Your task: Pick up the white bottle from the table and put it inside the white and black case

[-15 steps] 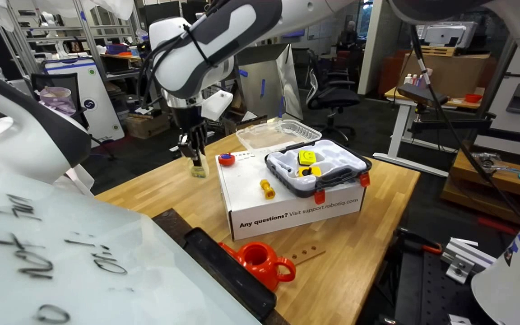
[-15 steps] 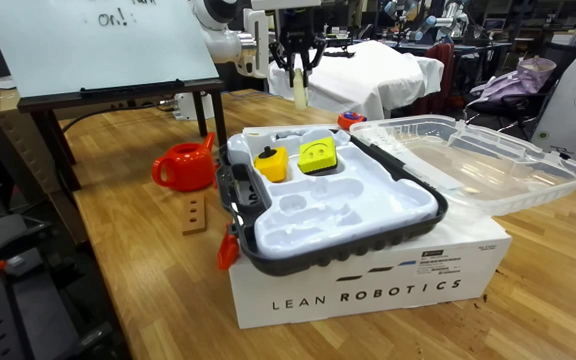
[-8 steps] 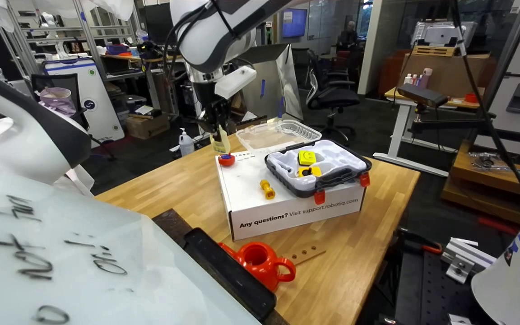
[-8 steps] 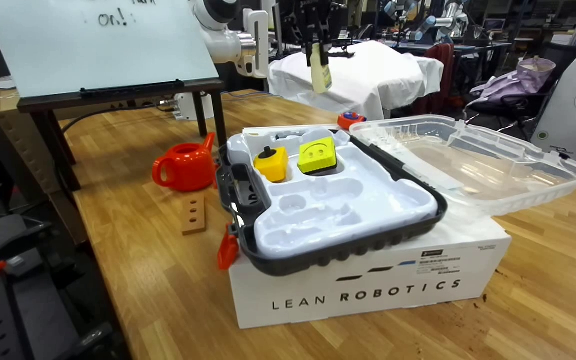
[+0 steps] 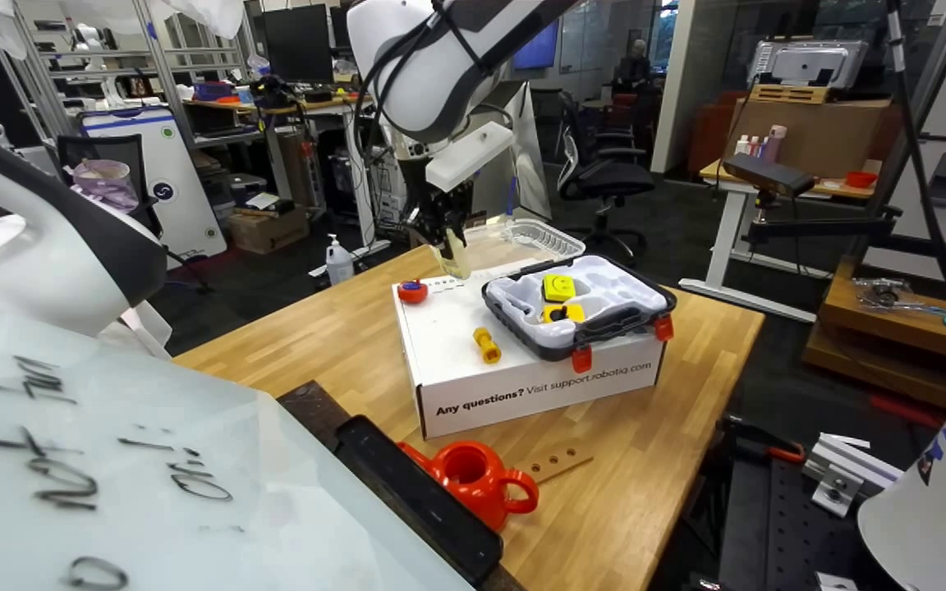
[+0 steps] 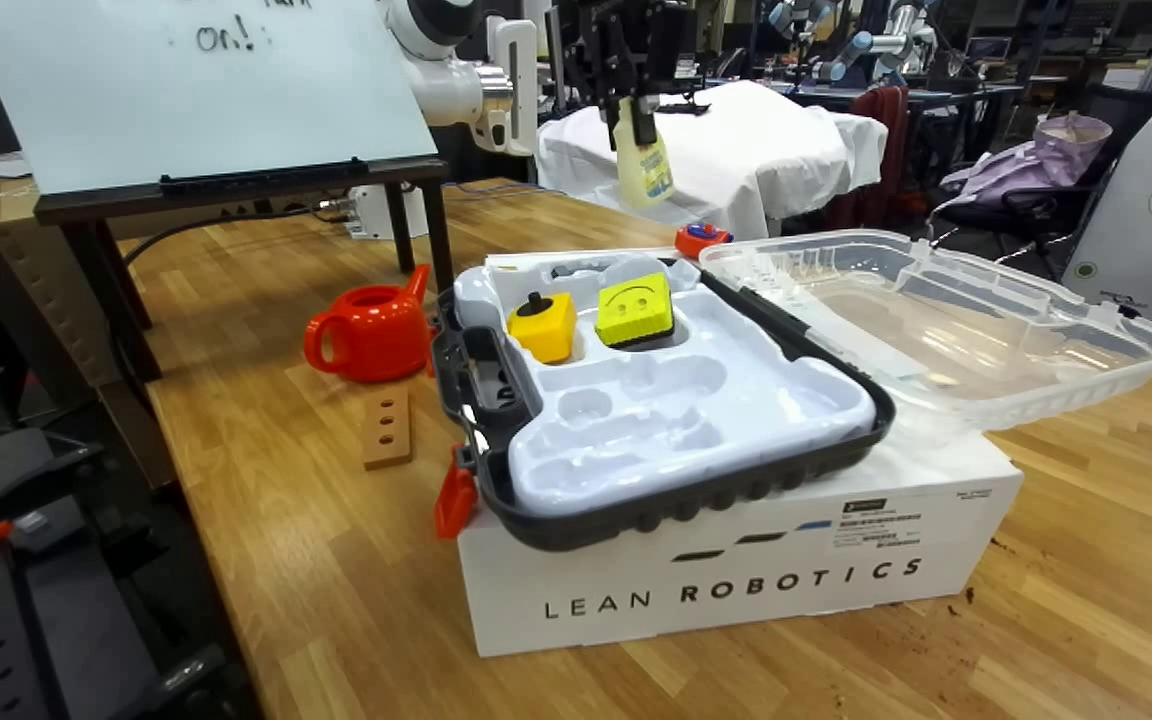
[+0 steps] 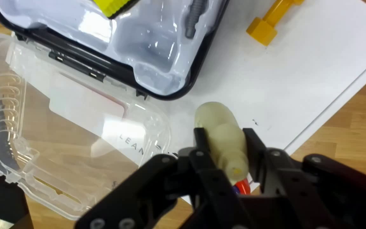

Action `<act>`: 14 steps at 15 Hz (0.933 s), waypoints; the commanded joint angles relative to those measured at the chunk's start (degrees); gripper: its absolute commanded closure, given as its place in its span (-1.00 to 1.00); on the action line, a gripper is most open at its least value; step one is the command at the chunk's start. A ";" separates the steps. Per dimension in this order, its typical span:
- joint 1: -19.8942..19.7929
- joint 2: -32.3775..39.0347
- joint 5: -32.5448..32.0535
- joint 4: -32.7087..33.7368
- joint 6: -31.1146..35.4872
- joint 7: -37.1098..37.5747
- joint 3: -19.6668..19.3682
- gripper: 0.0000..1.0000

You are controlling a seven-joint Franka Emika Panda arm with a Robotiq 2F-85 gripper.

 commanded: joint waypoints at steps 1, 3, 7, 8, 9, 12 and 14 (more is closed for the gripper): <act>-0.15 -5.24 0.38 -6.89 2.05 3.08 -0.05 0.84; -0.44 -6.98 0.89 -9.09 2.08 4.16 0.07 0.84; -1.67 -10.02 4.70 -13.18 3.69 3.99 0.53 0.84; -1.95 -10.62 5.74 -14.09 4.12 3.99 0.45 0.84; -2.28 -11.15 6.61 -14.98 4.63 4.05 0.32 0.84; -3.57 -12.59 8.69 -17.59 6.25 4.25 -0.29 0.84; -4.45 -13.28 9.63 -18.98 7.37 4.33 -0.81 0.84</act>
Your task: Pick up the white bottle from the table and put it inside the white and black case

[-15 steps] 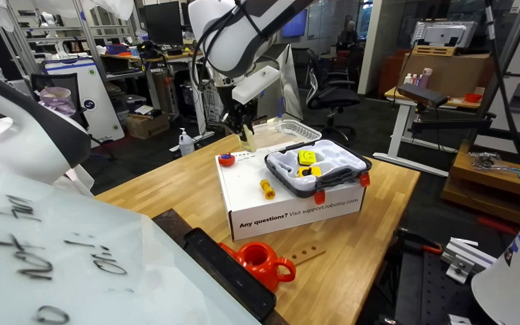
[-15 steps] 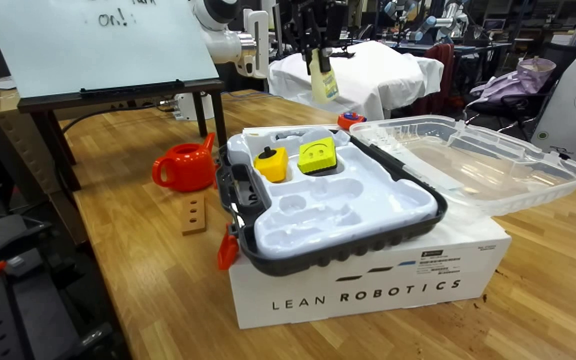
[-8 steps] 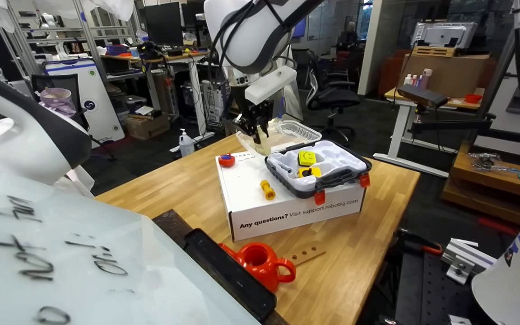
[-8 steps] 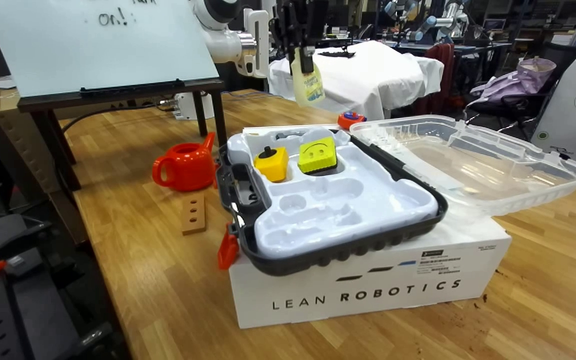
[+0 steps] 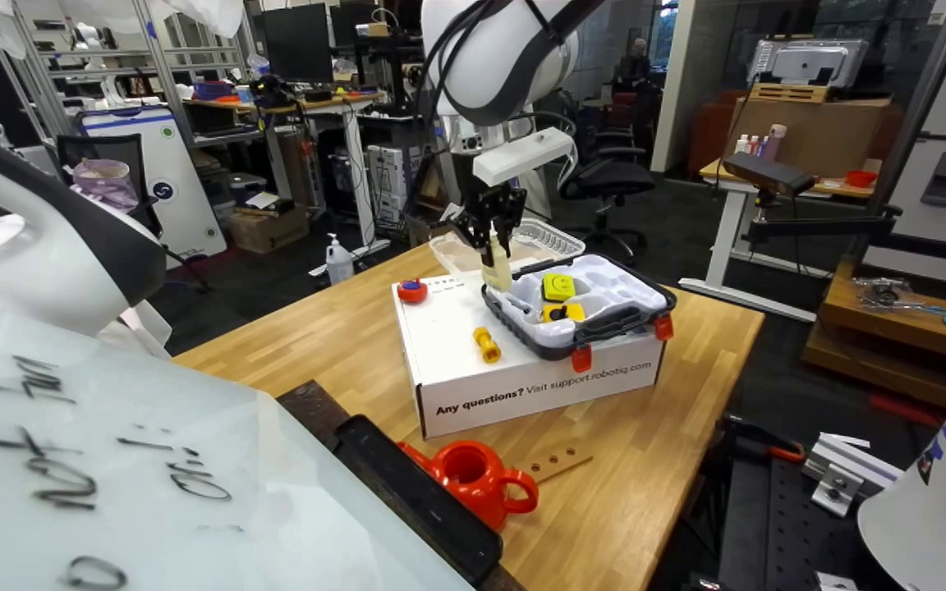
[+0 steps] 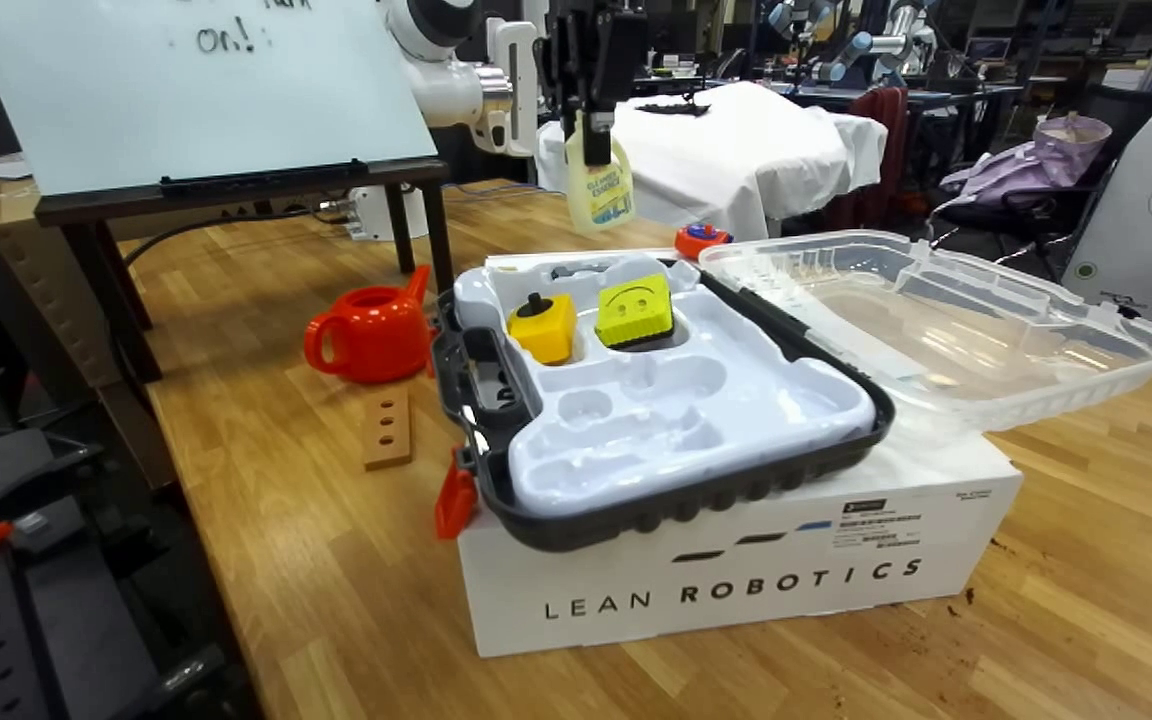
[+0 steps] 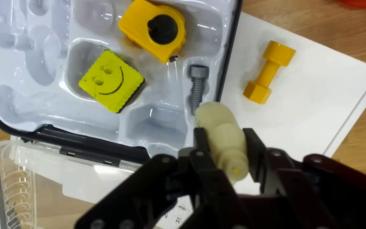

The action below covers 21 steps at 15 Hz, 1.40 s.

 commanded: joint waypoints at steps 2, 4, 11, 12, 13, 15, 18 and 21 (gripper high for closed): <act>-1.97 -2.99 2.22 -4.21 3.71 0.37 -0.53 0.84; -2.43 -3.36 2.59 -4.86 4.44 0.24 -0.80 0.84; -3.30 -3.58 4.09 -6.30 5.83 -0.47 -0.95 0.84; -3.47 -3.62 4.60 -6.57 6.17 -0.51 -1.05 0.84; -3.63 -3.68 4.97 -6.88 6.54 -0.52 -1.19 0.84; -4.07 -3.84 5.85 -7.53 7.23 -0.58 -1.58 0.84; -4.76 -4.04 6.83 -8.15 7.72 -0.68 -1.98 0.84; -5.11 -3.97 7.91 -8.49 8.38 -1.07 -2.12 0.84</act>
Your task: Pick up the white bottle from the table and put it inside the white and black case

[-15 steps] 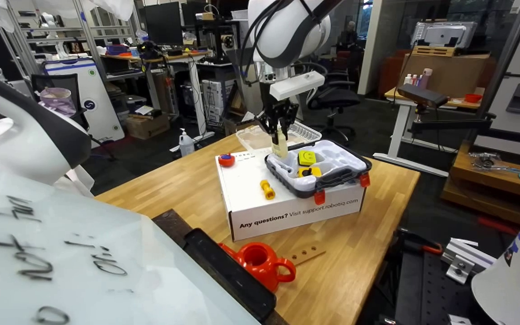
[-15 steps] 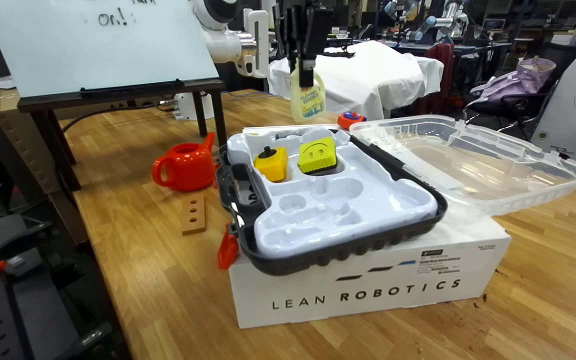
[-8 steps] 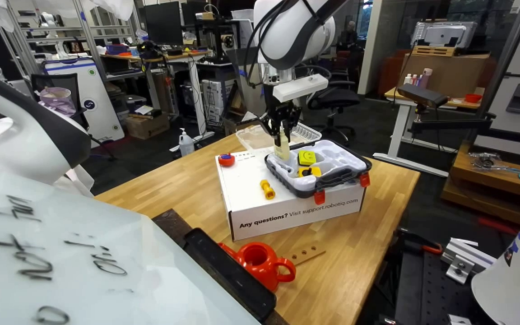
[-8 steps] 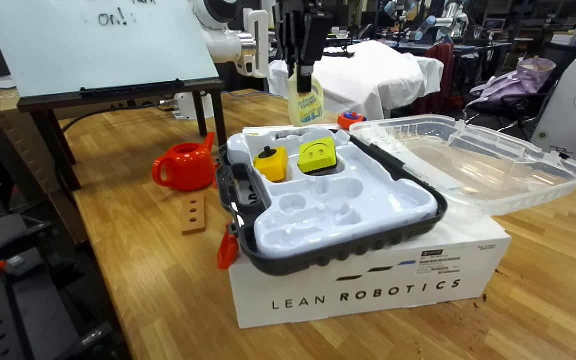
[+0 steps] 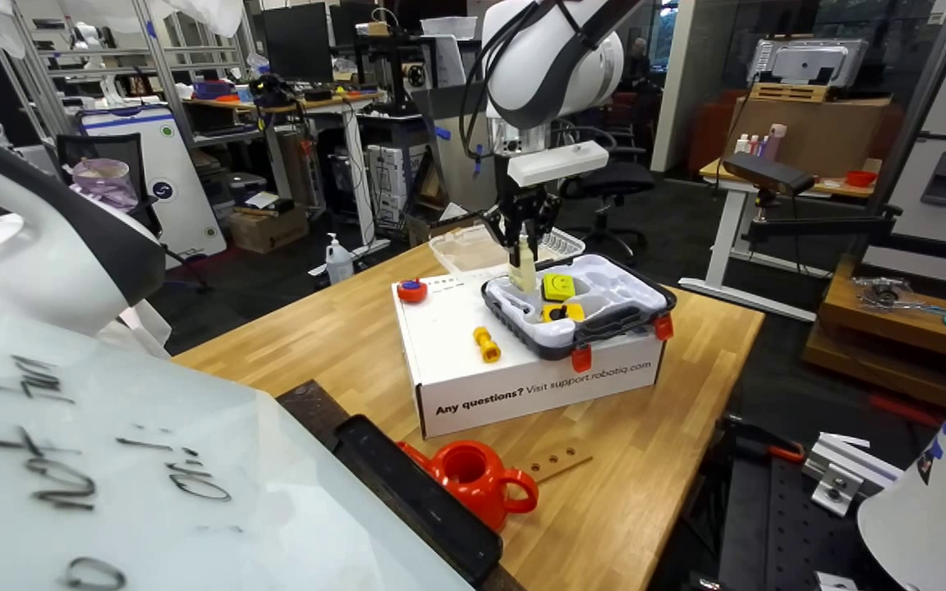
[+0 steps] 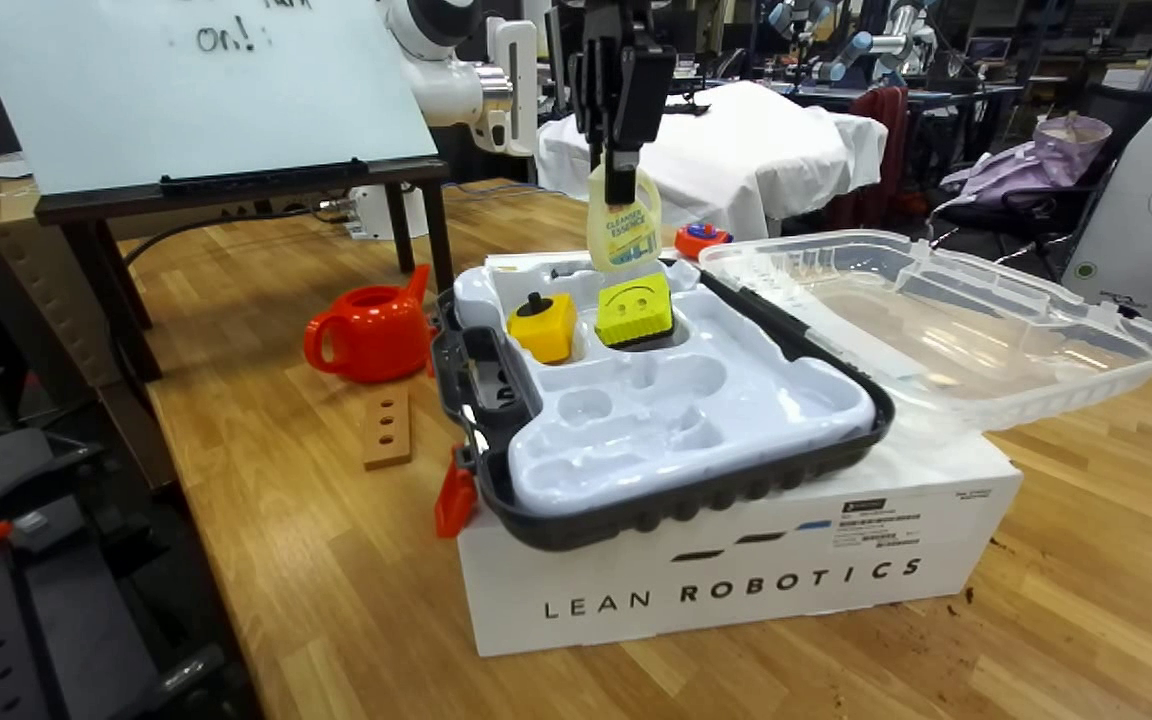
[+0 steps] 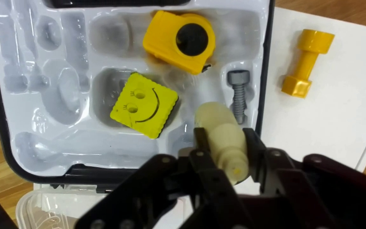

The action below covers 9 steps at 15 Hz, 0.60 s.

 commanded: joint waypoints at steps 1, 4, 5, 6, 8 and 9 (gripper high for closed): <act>-0.70 -1.27 2.49 -1.96 2.78 -1.25 0.35 0.84; -0.69 -0.92 4.32 -2.26 4.24 -1.90 0.59 0.84; -0.70 -0.83 4.95 -2.39 4.60 -2.19 0.66 0.84; -0.70 -0.78 5.48 -2.54 4.94 -2.41 0.72 0.84; -0.73 -0.70 6.58 -3.04 5.69 -3.02 0.81 0.84; -0.73 -0.69 7.02 -3.22 5.86 -3.39 0.83 0.84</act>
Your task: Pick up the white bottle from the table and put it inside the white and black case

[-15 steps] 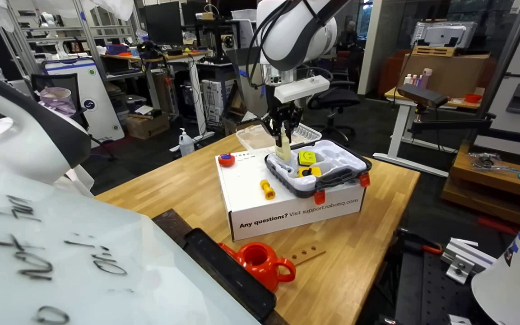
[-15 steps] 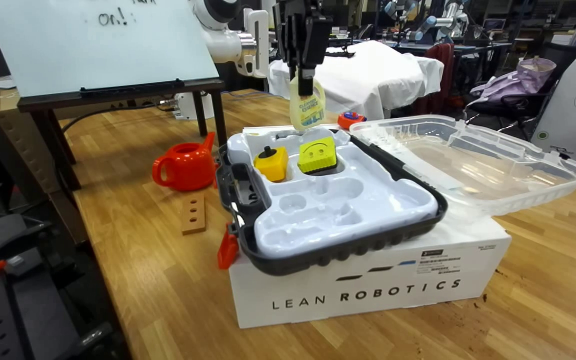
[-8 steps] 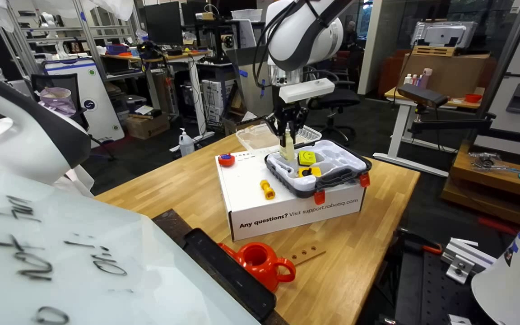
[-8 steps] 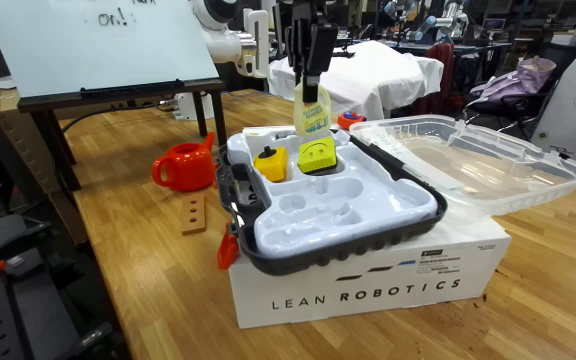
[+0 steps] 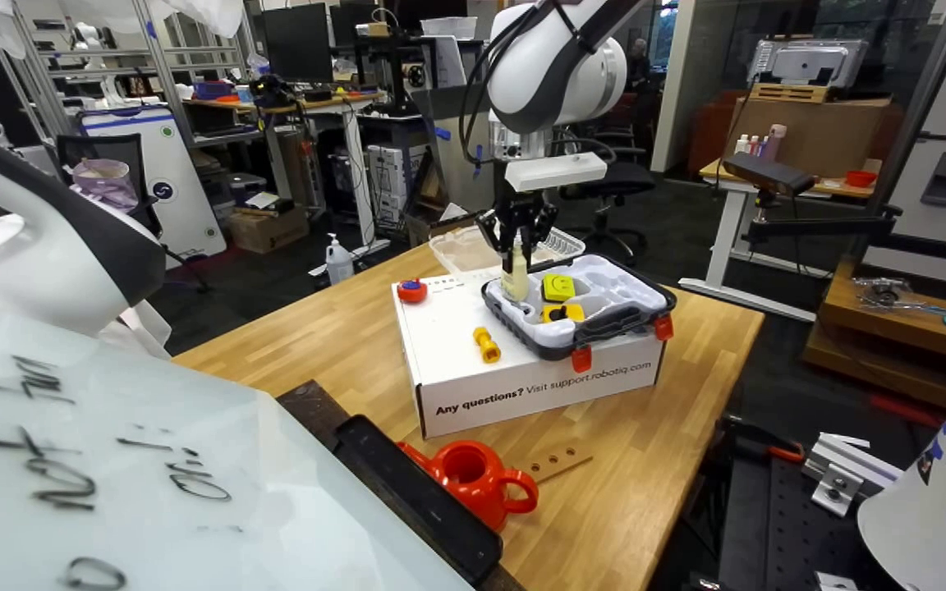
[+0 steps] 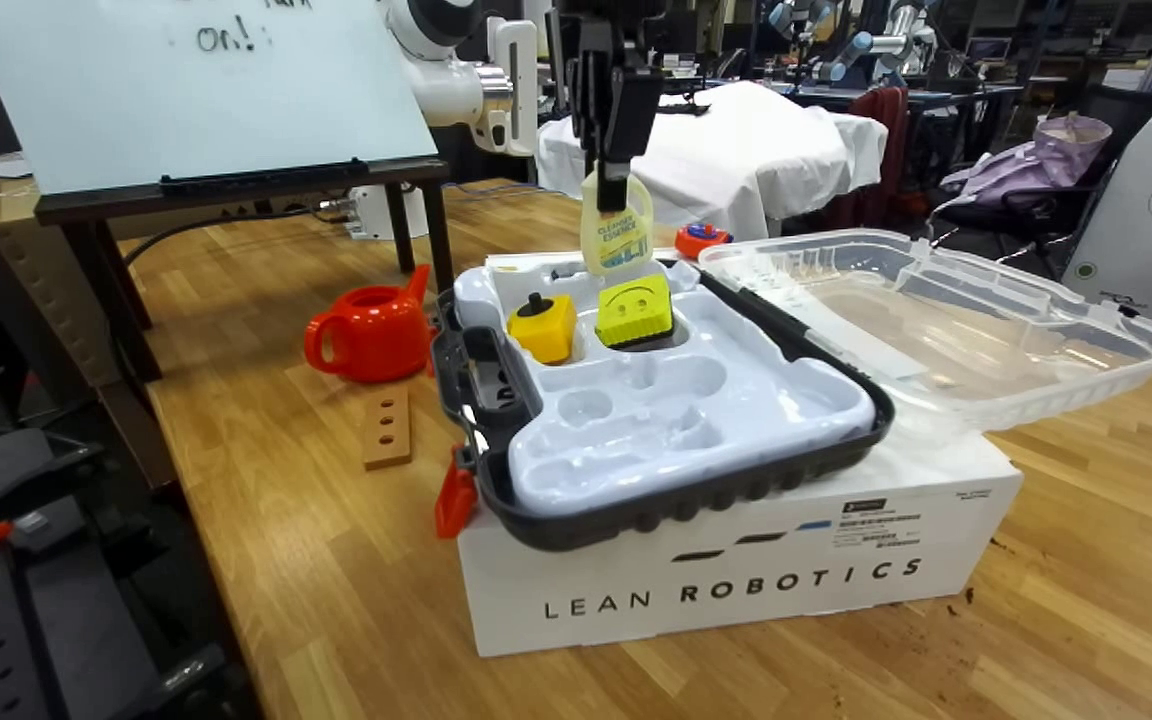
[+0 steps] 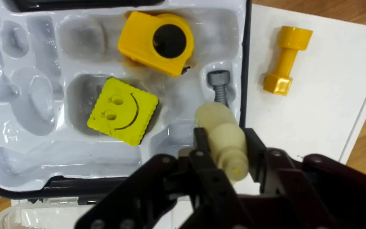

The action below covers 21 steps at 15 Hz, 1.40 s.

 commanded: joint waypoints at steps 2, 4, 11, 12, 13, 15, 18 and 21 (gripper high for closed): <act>-0.72 -1.01 2.76 -1.78 2.45 -2.48 0.59 0.84; -0.71 -1.60 2.71 -2.08 2.54 -2.59 0.48 0.84; -0.75 -2.91 2.13 -3.34 2.03 -2.85 0.24 0.84; -0.79 -3.39 2.02 -3.82 1.95 -2.74 0.14 0.84; -0.83 -3.88 1.94 -4.29 1.95 -2.62 0.04 0.84; -1.00 -5.03 1.69 -5.26 1.85 -2.16 -0.30 0.84; -1.42 -6.41 1.65 -6.45 1.85 -2.12 -0.77 0.84; -1.66 -6.73 2.64 -7.03 1.91 -2.80 -0.57 0.84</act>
